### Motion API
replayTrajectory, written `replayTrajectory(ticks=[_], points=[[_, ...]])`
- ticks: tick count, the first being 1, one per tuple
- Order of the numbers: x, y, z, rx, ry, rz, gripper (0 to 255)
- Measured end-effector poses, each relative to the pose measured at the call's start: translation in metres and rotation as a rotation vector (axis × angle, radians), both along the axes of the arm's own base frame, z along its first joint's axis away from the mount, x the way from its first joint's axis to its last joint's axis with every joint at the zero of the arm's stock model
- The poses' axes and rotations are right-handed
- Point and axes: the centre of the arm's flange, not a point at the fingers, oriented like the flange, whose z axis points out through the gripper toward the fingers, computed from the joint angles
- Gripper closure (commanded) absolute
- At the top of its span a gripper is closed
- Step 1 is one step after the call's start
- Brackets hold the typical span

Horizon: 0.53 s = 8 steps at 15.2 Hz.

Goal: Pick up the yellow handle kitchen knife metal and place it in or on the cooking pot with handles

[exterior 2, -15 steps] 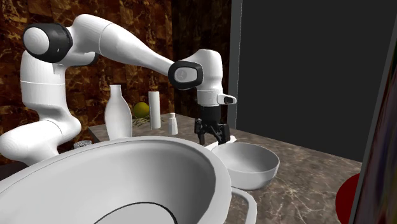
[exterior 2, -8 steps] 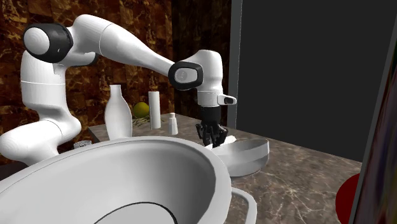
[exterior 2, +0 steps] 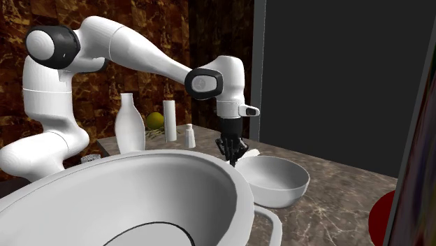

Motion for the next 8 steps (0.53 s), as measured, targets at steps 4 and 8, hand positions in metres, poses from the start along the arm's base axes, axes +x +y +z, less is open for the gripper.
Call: replayTrajectory(ticks=[4,8], points=[[0.001,0.000,0.014,0.000,0.000,0.000,255],[0.000,0.001,0.036,0.000,0.000,0.000,255]])
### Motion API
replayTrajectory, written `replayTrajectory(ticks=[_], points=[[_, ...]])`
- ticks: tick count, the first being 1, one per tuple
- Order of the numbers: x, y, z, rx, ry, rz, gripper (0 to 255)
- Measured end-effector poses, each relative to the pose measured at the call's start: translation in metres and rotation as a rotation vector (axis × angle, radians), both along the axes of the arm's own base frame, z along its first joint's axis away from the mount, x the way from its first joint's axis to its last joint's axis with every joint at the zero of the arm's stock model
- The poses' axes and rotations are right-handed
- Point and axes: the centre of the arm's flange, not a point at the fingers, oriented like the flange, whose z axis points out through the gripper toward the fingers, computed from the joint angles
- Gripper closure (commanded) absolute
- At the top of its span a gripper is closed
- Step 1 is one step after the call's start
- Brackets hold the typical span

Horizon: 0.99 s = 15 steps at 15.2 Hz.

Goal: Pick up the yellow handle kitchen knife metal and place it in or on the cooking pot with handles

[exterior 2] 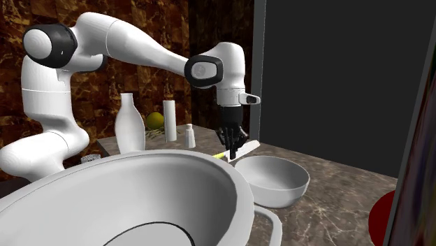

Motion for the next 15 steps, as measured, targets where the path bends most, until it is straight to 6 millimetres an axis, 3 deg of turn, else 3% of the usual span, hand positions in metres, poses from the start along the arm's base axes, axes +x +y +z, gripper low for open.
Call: replayTrajectory(ticks=[15], points=[[0.000,0.000,0.080,0.000,0.000,0.000,255]])
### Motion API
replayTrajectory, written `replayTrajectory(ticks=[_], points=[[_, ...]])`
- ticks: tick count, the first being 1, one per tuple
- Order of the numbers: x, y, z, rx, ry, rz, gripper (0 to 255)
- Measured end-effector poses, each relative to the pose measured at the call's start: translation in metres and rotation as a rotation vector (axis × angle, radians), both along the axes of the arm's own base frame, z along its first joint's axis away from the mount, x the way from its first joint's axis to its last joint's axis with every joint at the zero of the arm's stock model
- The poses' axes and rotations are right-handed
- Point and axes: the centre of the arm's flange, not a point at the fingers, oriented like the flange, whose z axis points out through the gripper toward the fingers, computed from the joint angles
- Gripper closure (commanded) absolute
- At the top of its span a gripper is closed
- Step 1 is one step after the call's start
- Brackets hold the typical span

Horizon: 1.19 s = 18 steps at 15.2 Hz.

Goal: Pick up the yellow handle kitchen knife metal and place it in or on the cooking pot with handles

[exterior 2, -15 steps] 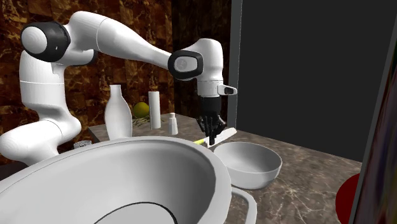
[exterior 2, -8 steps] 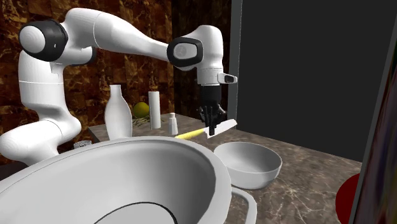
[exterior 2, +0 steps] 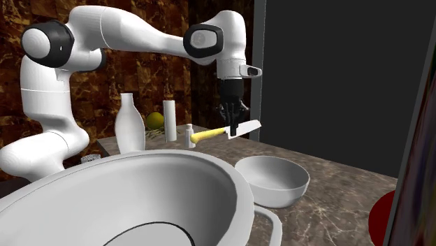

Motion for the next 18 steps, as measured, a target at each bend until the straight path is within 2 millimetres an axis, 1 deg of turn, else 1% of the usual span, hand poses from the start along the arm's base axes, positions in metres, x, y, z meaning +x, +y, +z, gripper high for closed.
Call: replayTrajectory(ticks=[13,17,18], points=[[0.001,-0.001,0.070,0.000,0.000,0.000,255],[0.000,-0.001,0.087,0.000,0.000,0.000,255],[-0.001,-0.008,0.088,0.000,0.000,0.000,255]])
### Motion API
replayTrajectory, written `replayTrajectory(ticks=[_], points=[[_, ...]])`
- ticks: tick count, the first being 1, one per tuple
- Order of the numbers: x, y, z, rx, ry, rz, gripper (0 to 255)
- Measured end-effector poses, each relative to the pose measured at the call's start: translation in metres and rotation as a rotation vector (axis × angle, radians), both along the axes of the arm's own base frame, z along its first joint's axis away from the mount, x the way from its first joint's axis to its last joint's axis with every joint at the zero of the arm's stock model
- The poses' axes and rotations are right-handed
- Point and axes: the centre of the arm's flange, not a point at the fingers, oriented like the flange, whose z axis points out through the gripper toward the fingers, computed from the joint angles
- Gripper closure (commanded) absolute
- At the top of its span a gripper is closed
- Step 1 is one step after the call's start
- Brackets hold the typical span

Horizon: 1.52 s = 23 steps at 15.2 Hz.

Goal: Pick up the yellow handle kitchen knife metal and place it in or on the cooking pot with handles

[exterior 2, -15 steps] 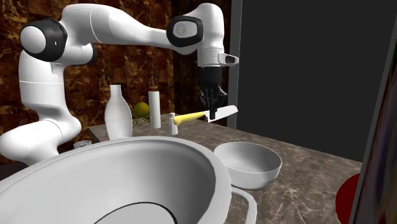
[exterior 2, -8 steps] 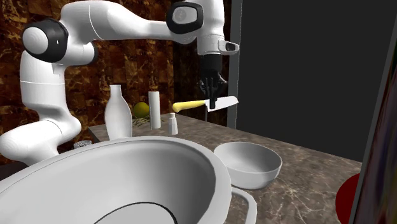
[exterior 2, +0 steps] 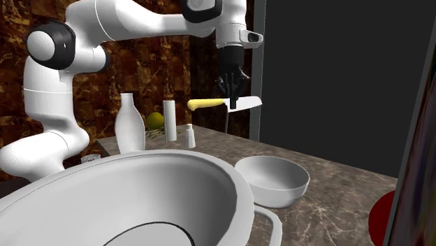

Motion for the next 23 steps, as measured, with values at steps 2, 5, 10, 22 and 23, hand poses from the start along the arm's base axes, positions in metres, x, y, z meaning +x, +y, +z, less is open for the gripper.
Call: replayTrajectory(ticks=[2,5,10,22,23], points=[[-0.002,-0.021,0.002,0.000,0.000,-0.001,255],[-0.011,-0.059,0.004,0.000,0.000,-0.001,255],[-0.023,-0.125,0.007,-0.001,0.000,-0.001,255],[-0.061,-0.276,0.008,0.000,0.000,-0.001,255],[-0.064,-0.290,0.008,0.000,0.000,-0.001,255]])
